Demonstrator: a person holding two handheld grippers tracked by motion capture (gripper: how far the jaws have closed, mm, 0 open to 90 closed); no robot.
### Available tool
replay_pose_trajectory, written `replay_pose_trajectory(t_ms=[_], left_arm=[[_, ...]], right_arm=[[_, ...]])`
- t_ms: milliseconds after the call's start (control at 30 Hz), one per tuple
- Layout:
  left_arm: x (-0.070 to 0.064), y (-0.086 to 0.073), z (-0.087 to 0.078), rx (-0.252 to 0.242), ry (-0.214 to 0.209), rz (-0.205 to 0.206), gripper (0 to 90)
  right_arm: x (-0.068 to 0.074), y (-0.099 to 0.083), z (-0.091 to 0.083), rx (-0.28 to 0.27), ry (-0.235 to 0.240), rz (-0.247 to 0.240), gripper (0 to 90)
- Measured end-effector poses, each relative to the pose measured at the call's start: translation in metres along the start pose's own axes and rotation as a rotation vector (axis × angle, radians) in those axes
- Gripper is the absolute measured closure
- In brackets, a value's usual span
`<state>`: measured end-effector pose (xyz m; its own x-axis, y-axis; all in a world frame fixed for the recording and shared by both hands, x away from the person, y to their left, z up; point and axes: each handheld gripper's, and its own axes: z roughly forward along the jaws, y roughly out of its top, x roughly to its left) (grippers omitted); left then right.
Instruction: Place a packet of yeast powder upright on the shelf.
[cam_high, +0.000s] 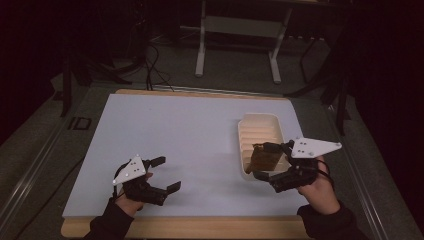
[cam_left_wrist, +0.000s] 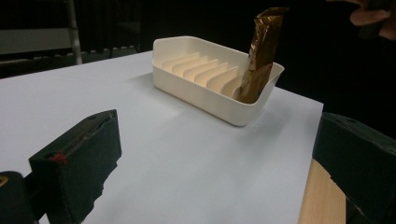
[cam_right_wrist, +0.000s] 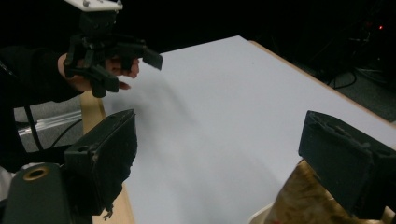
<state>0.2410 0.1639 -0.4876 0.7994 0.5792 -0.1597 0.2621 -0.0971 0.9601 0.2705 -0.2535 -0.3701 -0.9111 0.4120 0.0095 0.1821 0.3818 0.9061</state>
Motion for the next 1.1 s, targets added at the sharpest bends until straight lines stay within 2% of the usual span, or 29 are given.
replay_pose_trajectory(t_ms=[167, 400, 467, 500, 600, 800, 867, 1000, 1067, 1100], left_arm=[[0.000, 0.000, 0.000, -0.003, -0.001, 0.000, 2.2], [0.000, 0.000, 0.000, -0.001, -0.002, -0.001, 2.2], [0.000, 0.000, 0.000, -0.002, -0.002, 0.001, 2.2], [0.000, 0.000, 0.000, -0.001, -0.002, 0.004, 2.2], [0.000, 0.000, 0.000, -0.003, -0.002, -0.001, 2.2], [0.000, 0.000, -0.001, -0.004, -0.002, 0.000, 2.2], [0.000, 0.000, -0.001, -0.003, -0.001, 0.002, 2.2], [0.000, -0.001, 0.000, -0.004, -0.003, 0.002, 2.2], [-0.001, -0.001, 0.000, -0.003, -0.003, -0.002, 2.2], [-0.001, -0.001, 0.000, -0.004, -0.004, -0.003, 2.2]], right_arm=[[0.008, -0.009, 0.006, 0.010, -0.010, 0.010, 11.3], [0.024, -0.025, 0.016, 0.001, 0.006, 0.008, 11.9], [0.027, -0.029, 0.018, 0.003, 0.020, 0.015, 11.9], [0.031, -0.036, 0.020, 0.008, 0.012, 0.023, 12.3], [0.033, -0.042, 0.022, 0.012, 0.015, 0.026, 12.7], [0.037, -0.065, 0.025, 0.034, 0.010, 0.059, 12.9], [0.037, -0.071, 0.024, 0.036, 0.008, 0.056, 12.8], [0.038, -0.081, 0.026, 0.067, 0.015, 0.072, 11.5], [0.039, -0.085, 0.026, 0.086, -0.012, 0.060, 11.5], [0.039, -0.086, 0.026, 0.094, -0.008, 0.058, 11.5]])
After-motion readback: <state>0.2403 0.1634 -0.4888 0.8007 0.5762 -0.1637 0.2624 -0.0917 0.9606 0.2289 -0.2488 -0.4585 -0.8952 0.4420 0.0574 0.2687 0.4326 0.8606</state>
